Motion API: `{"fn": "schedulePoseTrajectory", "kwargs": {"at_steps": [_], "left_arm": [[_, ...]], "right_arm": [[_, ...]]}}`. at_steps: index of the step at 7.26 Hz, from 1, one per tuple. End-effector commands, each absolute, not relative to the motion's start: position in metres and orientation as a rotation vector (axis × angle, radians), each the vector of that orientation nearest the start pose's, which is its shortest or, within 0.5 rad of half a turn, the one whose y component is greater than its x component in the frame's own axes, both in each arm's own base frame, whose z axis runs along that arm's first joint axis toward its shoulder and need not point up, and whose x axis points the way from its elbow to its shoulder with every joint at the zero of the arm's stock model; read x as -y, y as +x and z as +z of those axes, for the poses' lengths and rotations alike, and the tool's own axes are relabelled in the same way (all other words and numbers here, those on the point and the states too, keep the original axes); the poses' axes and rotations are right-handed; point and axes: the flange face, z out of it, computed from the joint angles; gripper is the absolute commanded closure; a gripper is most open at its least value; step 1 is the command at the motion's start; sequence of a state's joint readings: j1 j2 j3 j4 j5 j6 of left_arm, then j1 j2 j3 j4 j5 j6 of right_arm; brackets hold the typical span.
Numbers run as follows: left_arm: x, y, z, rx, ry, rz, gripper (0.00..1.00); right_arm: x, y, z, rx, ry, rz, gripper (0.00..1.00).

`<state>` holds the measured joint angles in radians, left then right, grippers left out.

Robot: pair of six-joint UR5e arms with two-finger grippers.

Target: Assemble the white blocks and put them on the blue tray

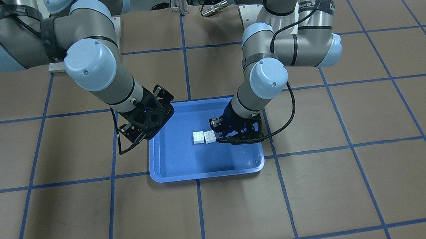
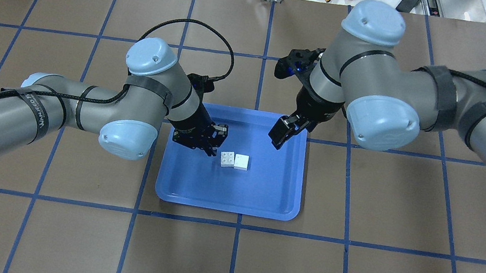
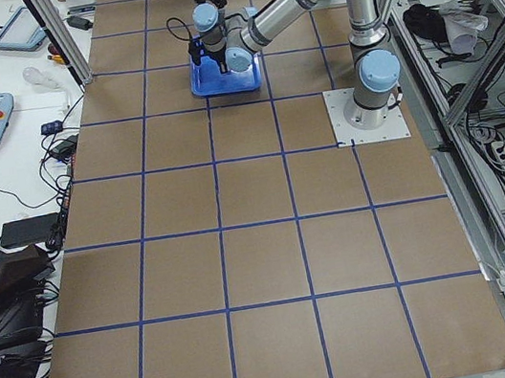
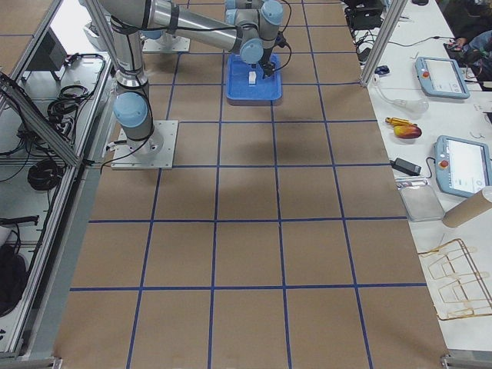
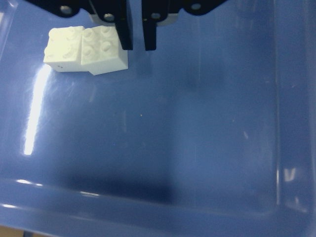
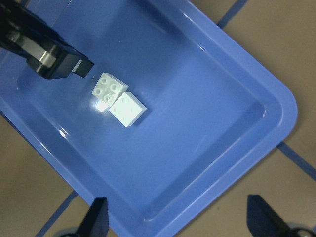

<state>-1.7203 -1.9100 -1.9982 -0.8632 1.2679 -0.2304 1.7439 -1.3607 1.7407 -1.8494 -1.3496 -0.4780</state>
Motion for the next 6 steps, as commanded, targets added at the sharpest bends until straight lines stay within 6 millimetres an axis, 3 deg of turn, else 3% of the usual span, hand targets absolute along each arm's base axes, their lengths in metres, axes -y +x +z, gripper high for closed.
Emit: {"fn": "schedulePoseTrajectory", "kwargs": {"at_steps": [1,2,3,4,6], "left_arm": [[0.487,-0.239,0.186,-3.416,-0.162,0.213,0.82],[0.488,-0.239,0.185,-3.416,-0.162,0.213,0.82],[0.487,-0.243,0.184,-3.417,-0.149,0.202,0.82],[0.487,-0.245,0.183,-3.418,-0.140,0.196,0.82],[0.487,-0.248,0.185,-3.419,-0.146,0.187,0.82]], "right_arm": [[0.525,0.227,0.378,-2.906,-0.425,0.199,0.00],[0.533,0.208,0.388,-2.975,-0.248,0.230,0.00],[0.538,0.191,0.389,-3.027,-0.198,0.243,0.00],[0.539,0.182,0.392,-3.037,-0.159,0.248,0.00],[0.525,0.172,0.421,-3.067,0.035,0.194,0.00]]}}
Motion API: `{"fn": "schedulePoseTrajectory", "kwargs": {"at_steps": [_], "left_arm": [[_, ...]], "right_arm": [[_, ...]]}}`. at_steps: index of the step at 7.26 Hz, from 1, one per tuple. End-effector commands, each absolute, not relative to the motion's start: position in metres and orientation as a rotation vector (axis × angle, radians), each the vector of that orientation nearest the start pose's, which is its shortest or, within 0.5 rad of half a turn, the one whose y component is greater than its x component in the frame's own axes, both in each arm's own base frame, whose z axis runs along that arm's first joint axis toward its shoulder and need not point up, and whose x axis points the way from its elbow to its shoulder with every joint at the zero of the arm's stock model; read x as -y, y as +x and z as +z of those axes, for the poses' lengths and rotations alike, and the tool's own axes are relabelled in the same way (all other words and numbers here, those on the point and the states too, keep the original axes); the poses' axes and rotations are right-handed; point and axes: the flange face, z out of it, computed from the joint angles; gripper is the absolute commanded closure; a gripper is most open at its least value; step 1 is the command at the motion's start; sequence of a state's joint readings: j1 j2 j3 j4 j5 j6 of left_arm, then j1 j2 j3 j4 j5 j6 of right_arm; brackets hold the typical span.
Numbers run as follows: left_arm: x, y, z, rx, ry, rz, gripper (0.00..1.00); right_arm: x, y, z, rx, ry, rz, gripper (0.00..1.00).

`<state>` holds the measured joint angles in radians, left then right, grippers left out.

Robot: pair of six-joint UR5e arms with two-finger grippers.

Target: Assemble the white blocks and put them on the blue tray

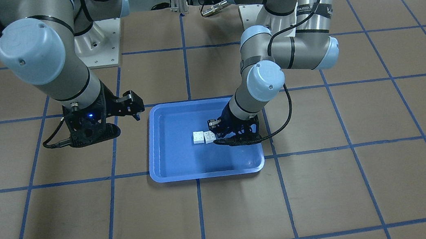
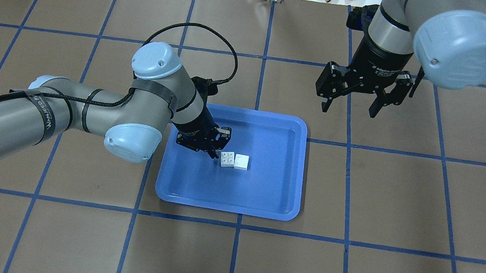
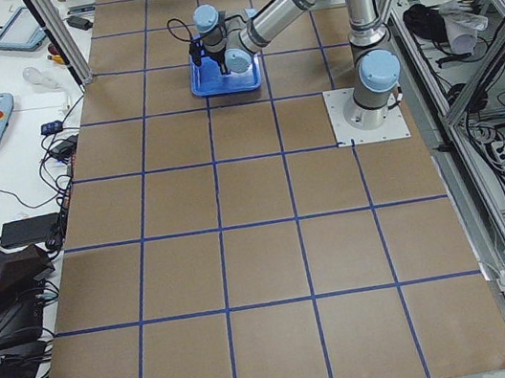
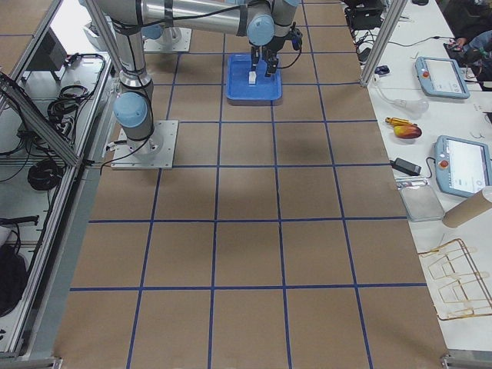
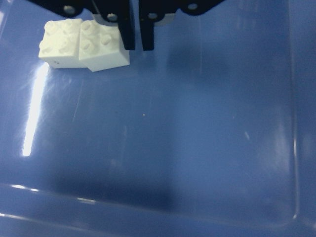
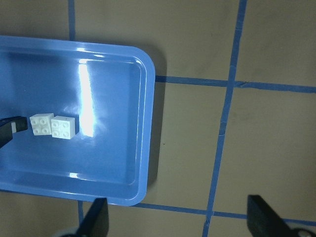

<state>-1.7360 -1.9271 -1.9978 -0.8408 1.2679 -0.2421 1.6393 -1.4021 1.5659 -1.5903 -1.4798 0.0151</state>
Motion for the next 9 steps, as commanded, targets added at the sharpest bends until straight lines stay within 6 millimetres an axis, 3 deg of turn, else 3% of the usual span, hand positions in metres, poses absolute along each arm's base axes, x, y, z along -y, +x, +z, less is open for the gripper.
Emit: {"fn": "schedulePoseTrajectory", "kwargs": {"at_steps": [1,4,7,9], "left_arm": [[0.486,-0.249,0.185,-3.419,-0.146,0.188,0.82],[0.483,-0.256,0.184,-3.414,-0.116,0.186,0.82],[0.480,-0.261,0.184,-3.412,-0.112,0.193,0.82],[0.480,-0.262,0.184,-3.412,-0.119,0.192,0.82]], "right_arm": [[0.528,0.164,0.422,-3.066,0.098,0.187,0.00],[0.543,0.122,0.437,-3.059,0.218,0.131,0.00],[0.541,0.113,0.444,-3.125,0.226,0.121,0.00],[0.529,0.117,0.464,-3.113,0.230,0.069,0.00]]}}
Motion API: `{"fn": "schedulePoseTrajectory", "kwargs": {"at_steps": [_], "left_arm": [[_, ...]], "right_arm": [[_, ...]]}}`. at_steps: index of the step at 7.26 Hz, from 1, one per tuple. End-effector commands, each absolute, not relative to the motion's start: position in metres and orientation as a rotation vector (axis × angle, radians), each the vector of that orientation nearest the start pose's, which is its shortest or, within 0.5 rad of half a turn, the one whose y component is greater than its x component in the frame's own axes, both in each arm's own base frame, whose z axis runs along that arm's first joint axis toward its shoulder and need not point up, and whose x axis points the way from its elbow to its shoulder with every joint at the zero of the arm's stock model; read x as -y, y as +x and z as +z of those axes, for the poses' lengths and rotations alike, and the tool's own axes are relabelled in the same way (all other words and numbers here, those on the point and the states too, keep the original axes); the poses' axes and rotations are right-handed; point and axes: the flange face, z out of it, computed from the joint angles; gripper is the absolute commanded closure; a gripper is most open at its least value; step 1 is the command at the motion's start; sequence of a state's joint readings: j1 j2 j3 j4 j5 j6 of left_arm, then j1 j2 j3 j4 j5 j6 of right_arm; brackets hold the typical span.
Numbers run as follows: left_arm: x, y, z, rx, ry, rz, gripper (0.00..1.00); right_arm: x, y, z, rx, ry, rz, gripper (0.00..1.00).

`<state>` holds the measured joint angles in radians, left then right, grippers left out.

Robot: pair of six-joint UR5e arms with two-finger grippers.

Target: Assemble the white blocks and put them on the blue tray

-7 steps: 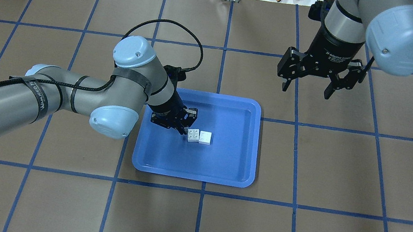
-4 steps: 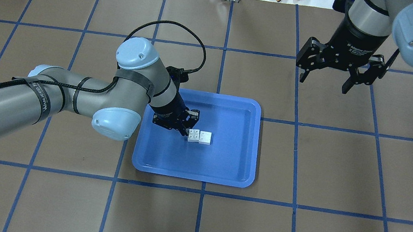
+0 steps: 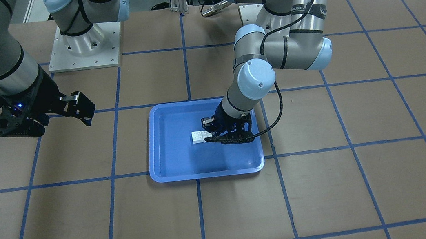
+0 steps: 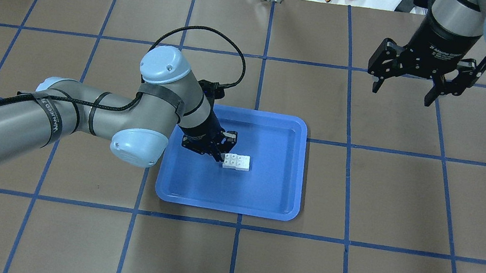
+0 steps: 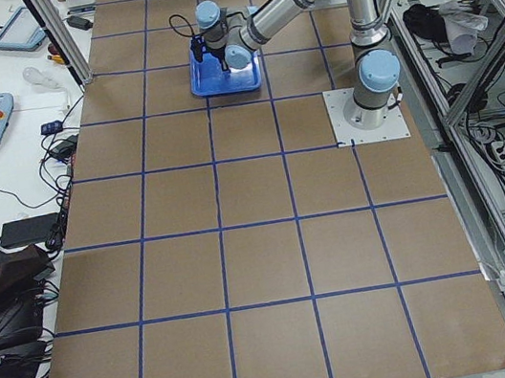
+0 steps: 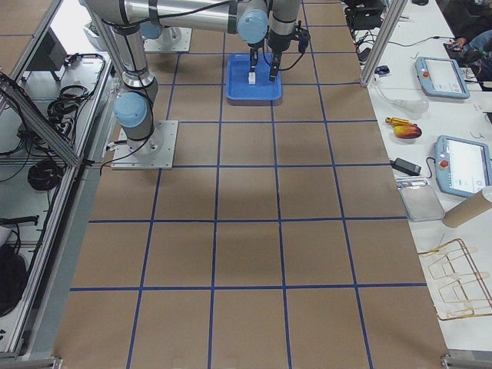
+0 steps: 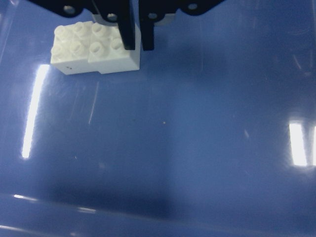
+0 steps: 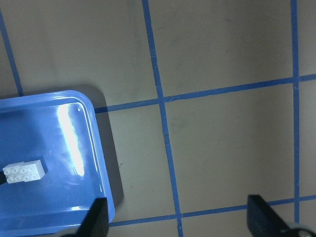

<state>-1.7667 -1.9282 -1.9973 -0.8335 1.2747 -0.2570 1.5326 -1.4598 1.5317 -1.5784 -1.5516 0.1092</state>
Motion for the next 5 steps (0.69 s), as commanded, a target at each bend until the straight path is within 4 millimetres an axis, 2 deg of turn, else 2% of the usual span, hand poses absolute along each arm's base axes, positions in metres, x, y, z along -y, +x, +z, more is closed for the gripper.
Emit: {"fn": "schedulePoseTrajectory", "kwargs": {"at_steps": [1,3,5], "left_arm": [[0.481,-0.262,0.186,-3.414,-0.118,0.182,0.82],[0.510,-0.253,0.234,-3.429,-0.129,0.054,0.81],[0.531,-0.230,0.275,-3.349,-0.091,-0.030,0.77]], "right_arm": [[0.522,0.117,0.467,-3.119,0.233,0.078,0.00],[0.504,0.119,0.482,-3.123,0.228,0.049,0.00],[0.476,0.122,0.514,-3.118,0.220,-0.047,0.00]]}}
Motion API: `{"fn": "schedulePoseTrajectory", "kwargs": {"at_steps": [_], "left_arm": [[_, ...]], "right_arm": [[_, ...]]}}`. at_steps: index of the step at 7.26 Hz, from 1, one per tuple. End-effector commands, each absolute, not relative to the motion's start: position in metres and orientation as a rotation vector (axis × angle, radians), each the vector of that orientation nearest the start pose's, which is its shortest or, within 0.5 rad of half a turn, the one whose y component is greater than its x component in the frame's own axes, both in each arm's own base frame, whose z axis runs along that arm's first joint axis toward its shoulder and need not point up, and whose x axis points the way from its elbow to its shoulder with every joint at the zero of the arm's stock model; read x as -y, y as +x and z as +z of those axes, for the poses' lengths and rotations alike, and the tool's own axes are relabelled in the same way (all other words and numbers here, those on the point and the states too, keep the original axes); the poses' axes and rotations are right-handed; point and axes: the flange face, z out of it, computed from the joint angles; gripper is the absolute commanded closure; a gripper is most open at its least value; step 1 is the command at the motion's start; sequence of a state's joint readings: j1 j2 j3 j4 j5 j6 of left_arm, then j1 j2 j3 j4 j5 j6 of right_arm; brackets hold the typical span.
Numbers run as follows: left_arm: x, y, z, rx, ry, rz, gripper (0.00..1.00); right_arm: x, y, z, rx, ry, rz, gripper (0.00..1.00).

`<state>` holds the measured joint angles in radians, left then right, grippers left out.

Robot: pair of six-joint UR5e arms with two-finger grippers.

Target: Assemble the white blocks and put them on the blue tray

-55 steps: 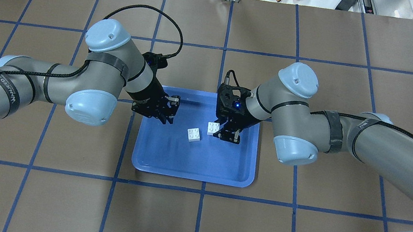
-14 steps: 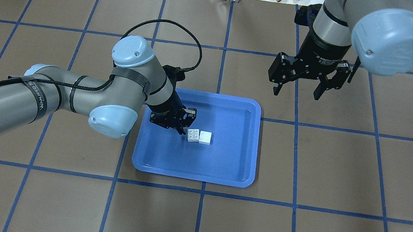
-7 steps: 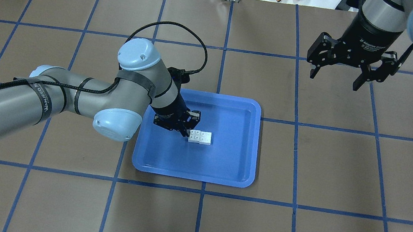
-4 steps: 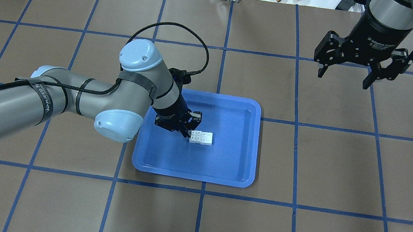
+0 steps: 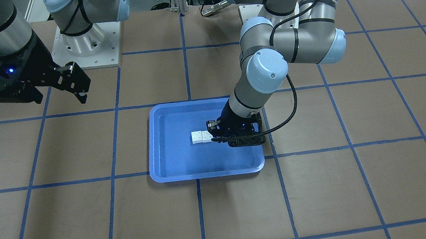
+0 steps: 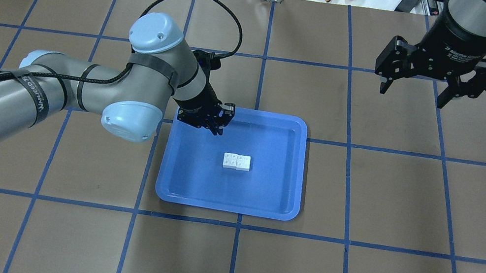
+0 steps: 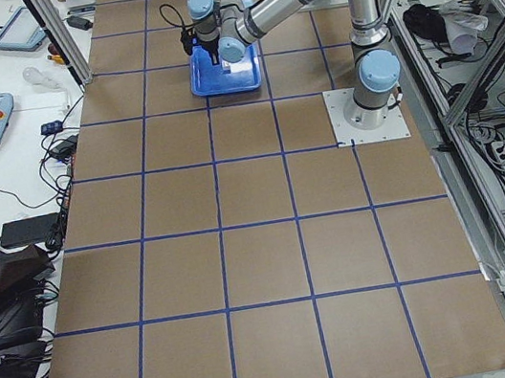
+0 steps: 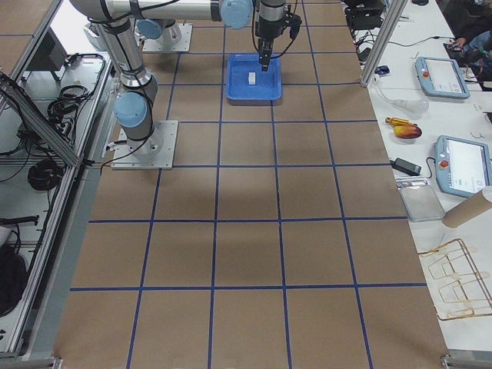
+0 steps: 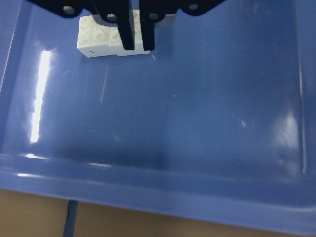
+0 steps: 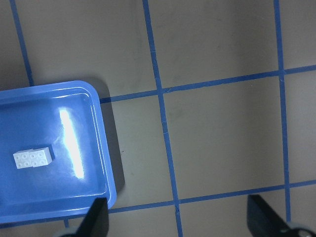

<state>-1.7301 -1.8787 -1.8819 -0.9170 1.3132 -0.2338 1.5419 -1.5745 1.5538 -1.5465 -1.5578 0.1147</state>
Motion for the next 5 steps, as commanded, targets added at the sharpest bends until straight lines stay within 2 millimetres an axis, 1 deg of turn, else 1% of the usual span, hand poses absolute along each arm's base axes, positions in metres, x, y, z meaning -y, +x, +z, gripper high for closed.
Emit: {"fn": "schedulePoseTrajectory", "kwargs": {"at_steps": [1,2,3,4,5], "left_arm": [[0.532,-0.224,0.299,-3.326,0.009,-0.041,0.76],[0.540,-0.201,0.330,-3.256,0.065,-0.079,0.75],[0.545,-0.174,0.362,-3.247,0.113,-0.025,0.75],[0.545,-0.159,0.390,-3.245,0.132,-0.012,0.75],[0.535,-0.155,0.418,-3.236,0.159,-0.012,0.70]], "right_arm": [[0.475,0.121,0.509,-3.126,0.221,-0.002,0.00],[0.468,0.121,0.508,-3.127,0.226,0.055,0.00],[0.461,0.122,0.516,-3.121,0.223,0.037,0.00],[0.455,0.122,0.521,-3.125,0.223,0.020,0.00],[0.455,0.122,0.521,-3.125,0.221,0.022,0.00]]}}
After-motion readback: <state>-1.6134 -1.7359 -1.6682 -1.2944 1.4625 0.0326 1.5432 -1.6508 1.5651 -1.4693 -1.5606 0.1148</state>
